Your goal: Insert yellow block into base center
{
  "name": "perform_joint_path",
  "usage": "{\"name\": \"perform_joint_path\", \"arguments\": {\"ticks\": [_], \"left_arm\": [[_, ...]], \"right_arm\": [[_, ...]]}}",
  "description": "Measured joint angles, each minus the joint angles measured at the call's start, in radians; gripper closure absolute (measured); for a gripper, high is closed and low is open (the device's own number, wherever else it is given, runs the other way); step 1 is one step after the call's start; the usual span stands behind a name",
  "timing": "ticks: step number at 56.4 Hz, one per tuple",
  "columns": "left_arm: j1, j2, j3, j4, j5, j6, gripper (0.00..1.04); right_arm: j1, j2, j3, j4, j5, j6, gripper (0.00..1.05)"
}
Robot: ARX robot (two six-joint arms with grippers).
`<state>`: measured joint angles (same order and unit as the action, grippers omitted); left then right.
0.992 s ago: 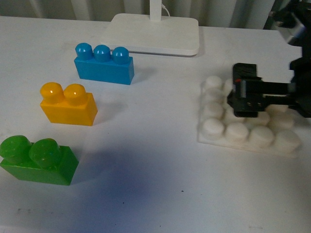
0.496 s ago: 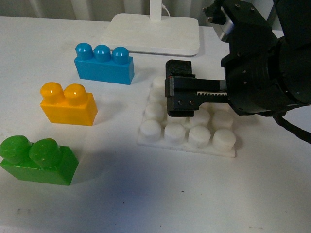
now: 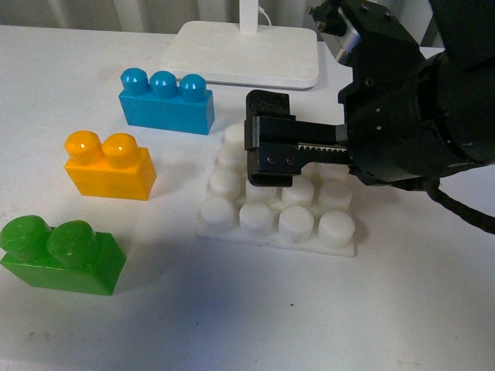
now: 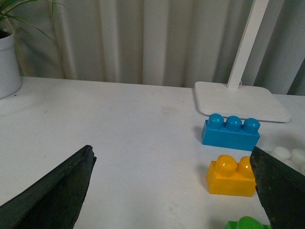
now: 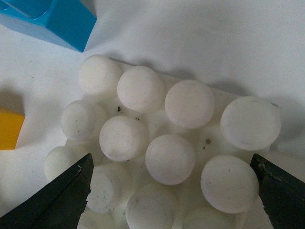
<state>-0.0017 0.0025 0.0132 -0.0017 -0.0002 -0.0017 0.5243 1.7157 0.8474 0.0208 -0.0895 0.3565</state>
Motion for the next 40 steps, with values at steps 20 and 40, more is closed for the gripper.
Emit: {"name": "perform_joint_path", "arguments": {"ticks": [20, 40], "left_arm": [[0.0, 0.0, 0.0, 0.0, 0.0, 0.0, 0.06], [0.0, 0.0, 0.0, 0.0, 0.0, 0.0, 0.06]], "right_arm": [[-0.134, -0.306, -0.103, 0.047, -0.103, -0.061, 0.09], [-0.367, -0.716, -0.295, 0.117, -0.217, -0.122, 0.09]]}}
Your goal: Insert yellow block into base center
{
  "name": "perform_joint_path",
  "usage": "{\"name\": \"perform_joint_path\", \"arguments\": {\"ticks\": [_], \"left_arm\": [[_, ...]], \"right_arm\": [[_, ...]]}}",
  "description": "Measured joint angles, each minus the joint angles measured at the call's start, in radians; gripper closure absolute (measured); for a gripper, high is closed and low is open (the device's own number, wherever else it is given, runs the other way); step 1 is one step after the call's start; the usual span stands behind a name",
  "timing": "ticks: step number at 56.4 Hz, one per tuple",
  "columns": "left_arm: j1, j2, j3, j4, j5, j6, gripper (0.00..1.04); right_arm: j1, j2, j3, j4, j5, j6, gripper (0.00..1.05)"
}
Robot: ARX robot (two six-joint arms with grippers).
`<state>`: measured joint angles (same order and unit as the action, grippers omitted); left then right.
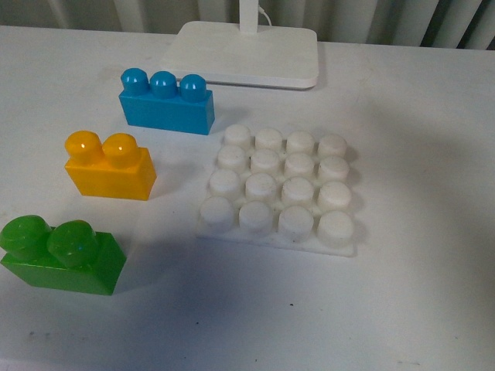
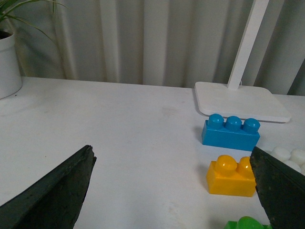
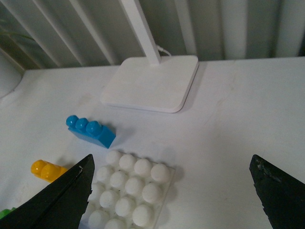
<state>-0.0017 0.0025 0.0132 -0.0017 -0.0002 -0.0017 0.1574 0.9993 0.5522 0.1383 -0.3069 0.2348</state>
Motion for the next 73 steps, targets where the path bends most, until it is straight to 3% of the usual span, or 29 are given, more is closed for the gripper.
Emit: {"name": "perform_joint_path", "arguments": {"ticks": [14, 23, 25, 29, 33, 54, 73], "left_arm": [[0.0, 0.0, 0.0, 0.0, 0.0, 0.0, 0.06], [0.0, 0.0, 0.0, 0.0, 0.0, 0.0, 0.06], [0.0, 0.0, 0.0, 0.0, 0.0, 0.0, 0.06], [0.0, 0.0, 0.0, 0.0, 0.0, 0.0, 0.06], [0.0, 0.0, 0.0, 0.0, 0.0, 0.0, 0.06], [0.0, 0.0, 0.0, 0.0, 0.0, 0.0, 0.06], [0.0, 0.0, 0.0, 0.0, 0.0, 0.0, 0.06]], "right_arm": [[-0.184, -0.262, -0.136, 0.002, -0.077, 0.049, 0.09], [-0.193, -0.281, -0.14, 0.002, -0.08, 0.063, 0.09], [-0.187, -0.282, -0.152, 0.029, -0.035, 0.05, 0.11], [-0.163, -0.309, -0.225, 0.188, 0.2, -0.068, 0.25], [-0.162, -0.343, -0.27, 0.235, 0.296, -0.152, 0.37], [-0.16, -0.491, -0.422, 0.237, 0.307, -0.227, 1.03], [-0.16, -0.63, -0.492, 0.169, 0.307, -0.231, 1.04]]}}
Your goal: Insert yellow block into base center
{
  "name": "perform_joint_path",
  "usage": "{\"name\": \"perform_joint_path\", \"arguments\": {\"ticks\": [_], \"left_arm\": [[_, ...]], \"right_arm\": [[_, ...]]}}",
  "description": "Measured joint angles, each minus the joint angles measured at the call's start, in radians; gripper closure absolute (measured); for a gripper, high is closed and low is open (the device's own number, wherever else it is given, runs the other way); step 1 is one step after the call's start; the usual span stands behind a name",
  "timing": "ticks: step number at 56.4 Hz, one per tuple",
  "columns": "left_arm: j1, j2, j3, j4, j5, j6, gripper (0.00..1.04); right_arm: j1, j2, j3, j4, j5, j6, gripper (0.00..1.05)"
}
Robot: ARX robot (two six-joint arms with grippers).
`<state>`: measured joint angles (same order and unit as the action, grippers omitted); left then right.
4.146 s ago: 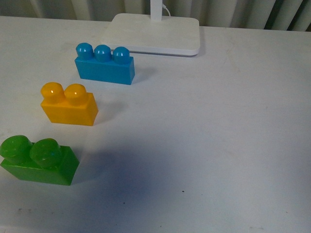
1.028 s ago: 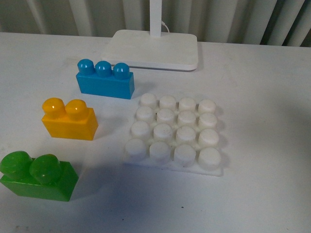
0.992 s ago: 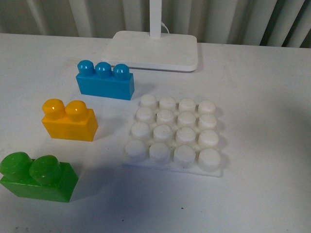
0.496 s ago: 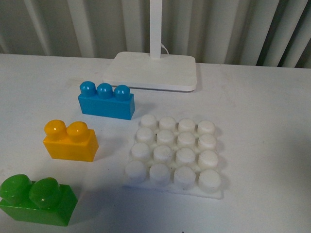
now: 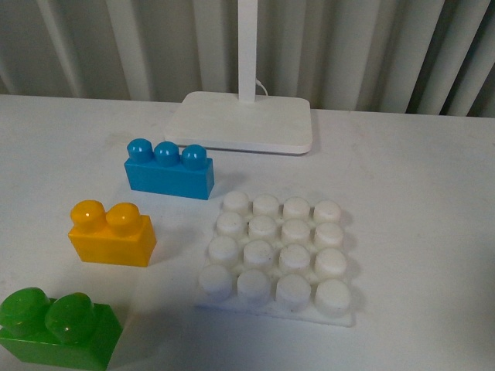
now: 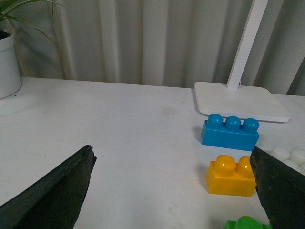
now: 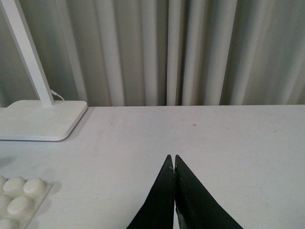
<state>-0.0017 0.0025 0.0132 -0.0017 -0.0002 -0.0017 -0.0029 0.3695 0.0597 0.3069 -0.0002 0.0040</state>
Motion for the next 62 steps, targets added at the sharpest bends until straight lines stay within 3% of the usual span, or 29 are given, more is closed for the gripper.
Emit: {"name": "perform_joint_path", "arguments": {"ticks": [37, 43, 57, 62], "left_arm": [[0.0, 0.0, 0.0, 0.0, 0.0, 0.0, 0.06], [0.0, 0.0, 0.0, 0.0, 0.0, 0.0, 0.06], [0.0, 0.0, 0.0, 0.0, 0.0, 0.0, 0.06], [0.0, 0.0, 0.0, 0.0, 0.0, 0.0, 0.06]], "right_arm": [[0.0, -0.195, -0.055, -0.129, 0.0, 0.0, 1.04], [0.0, -0.322, -0.054, -0.291, -0.001, -0.001, 1.04], [0.0, -0.365, -0.053, -0.305, -0.001, -0.001, 1.04], [0.0, -0.365, -0.053, -0.306, -0.001, -0.003, 0.91]]}}
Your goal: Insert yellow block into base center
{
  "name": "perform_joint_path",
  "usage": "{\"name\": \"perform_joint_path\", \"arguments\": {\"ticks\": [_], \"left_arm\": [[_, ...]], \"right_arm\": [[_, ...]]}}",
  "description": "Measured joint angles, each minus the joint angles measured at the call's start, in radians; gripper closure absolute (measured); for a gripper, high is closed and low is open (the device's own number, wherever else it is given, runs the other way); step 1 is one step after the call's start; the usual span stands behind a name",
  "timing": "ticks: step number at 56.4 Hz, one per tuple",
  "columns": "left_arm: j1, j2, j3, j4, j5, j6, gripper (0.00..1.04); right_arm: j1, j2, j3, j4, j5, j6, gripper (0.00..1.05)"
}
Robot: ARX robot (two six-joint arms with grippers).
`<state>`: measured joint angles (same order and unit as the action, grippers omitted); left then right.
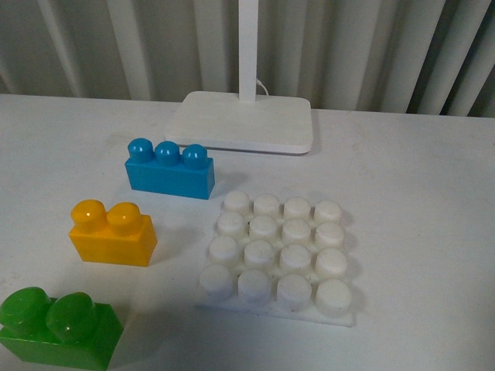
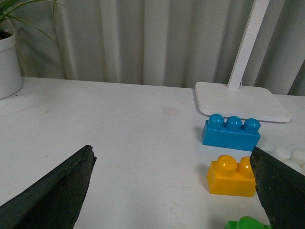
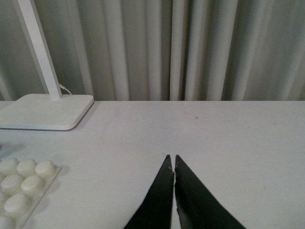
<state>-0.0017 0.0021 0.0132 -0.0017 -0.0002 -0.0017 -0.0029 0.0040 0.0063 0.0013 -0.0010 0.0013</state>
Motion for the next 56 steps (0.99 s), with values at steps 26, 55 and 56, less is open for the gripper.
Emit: {"name": "perform_joint_path", "arguments": {"ticks": [26, 55, 56], "left_arm": [[-0.069, 0.285, 0.098, 0.07, -0.003, -0.099, 0.06], [-0.09, 1.223, 0.776, -0.292, 0.44, 0.924, 0.06], [-0.093, 1.233, 0.787, -0.306, 0.438, 0.941, 0.06]], "right_arm": [[0.0, 0.0, 0.0, 0.0, 0.0, 0.0, 0.09], [0.0, 0.0, 0.0, -0.001, 0.0, 0.0, 0.09], [0.0, 0.0, 0.0, -0.001, 0.0, 0.0, 0.09]]}}
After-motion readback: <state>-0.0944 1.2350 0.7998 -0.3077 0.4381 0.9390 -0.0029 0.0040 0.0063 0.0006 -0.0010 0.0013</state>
